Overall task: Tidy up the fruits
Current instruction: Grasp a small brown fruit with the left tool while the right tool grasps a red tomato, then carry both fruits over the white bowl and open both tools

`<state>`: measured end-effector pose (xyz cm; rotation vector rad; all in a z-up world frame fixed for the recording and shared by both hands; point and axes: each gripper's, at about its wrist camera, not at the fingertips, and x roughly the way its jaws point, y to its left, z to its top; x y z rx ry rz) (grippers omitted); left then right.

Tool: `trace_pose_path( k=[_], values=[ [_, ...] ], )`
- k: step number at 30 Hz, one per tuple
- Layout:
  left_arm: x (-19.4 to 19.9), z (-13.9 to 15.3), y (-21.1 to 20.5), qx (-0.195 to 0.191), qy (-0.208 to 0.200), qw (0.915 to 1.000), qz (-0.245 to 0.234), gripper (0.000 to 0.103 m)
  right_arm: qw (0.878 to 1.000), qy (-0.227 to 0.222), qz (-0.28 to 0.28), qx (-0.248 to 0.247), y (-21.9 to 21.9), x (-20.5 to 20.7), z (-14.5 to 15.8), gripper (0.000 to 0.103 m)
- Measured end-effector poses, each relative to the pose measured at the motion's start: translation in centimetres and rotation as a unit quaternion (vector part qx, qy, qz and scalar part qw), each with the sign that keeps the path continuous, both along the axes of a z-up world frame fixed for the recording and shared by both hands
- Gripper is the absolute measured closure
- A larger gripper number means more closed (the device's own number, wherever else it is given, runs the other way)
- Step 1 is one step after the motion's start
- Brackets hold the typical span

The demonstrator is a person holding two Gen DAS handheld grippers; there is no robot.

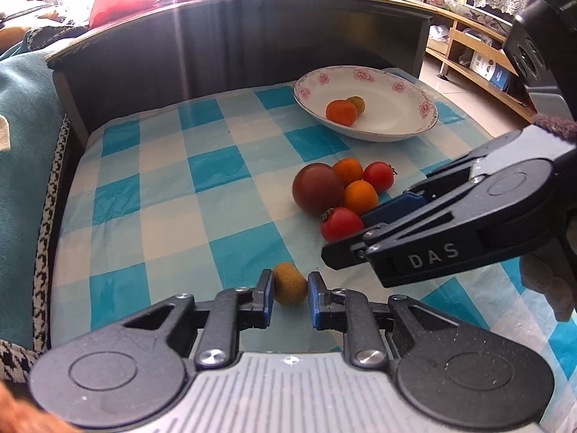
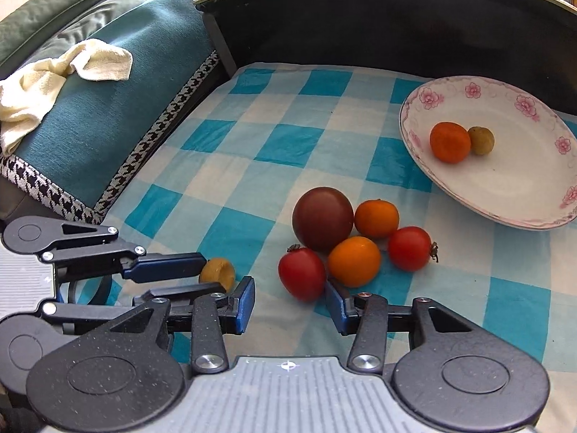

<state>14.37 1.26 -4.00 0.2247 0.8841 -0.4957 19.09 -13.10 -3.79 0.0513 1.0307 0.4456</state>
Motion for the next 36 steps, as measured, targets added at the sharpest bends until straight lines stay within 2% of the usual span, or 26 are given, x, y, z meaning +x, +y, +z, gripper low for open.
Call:
trace_pose_path(
  k=[3,6,8,10,17,26,30,36],
  values=[
    [-0.3,-0.1,-0.1,0.004,-0.006,1.0,-0.003,0.073,1.0,-0.014,0.0,-0.012,0.5,0.2,-0.1,0.063],
    [-0.3,-0.4,-0.3,0.011,-0.001,0.9999,-0.005,0.067,0.999,-0.022,0.005,-0.026,1.0,0.2,-0.2,0.062],
    [-0.3,-1.0,-0.6,0.018,0.011,0.9998,0.0,0.067,0.999,-0.027,0.012,-0.042,1.2,0.0,-0.2,0.066],
    [-0.5,-1.3,-0.7,0.024,0.008,0.9997,0.0,0.067,0.998,-0.031,0.012,-0.054,1.1,-0.2,-0.2,0.076],
    [0.2,-1.1,-0.2,0.004,0.027,0.9994,0.023,0.07,0.999,-0.014,0.007,-0.036,-0.1,-0.8,0.2,0.078],
    [-0.1,-1.0,-0.9,0.016,0.018,0.9997,0.005,0.07,1.0,-0.003,0.009,-0.024,-2.1,-2.7,1.2,0.078],
    [0.4,-1.1,-1.2,0.015,0.015,0.9997,0.011,0.069,1.0,0.007,-0.001,-0.019,-3.1,-2.9,1.1,0.078],
    [0.6,-1.3,-2.1,0.03,-0.001,0.9995,0.004,0.064,1.0,0.008,-0.011,-0.023,-3.9,-2.8,0.8,0.077]
  ],
)
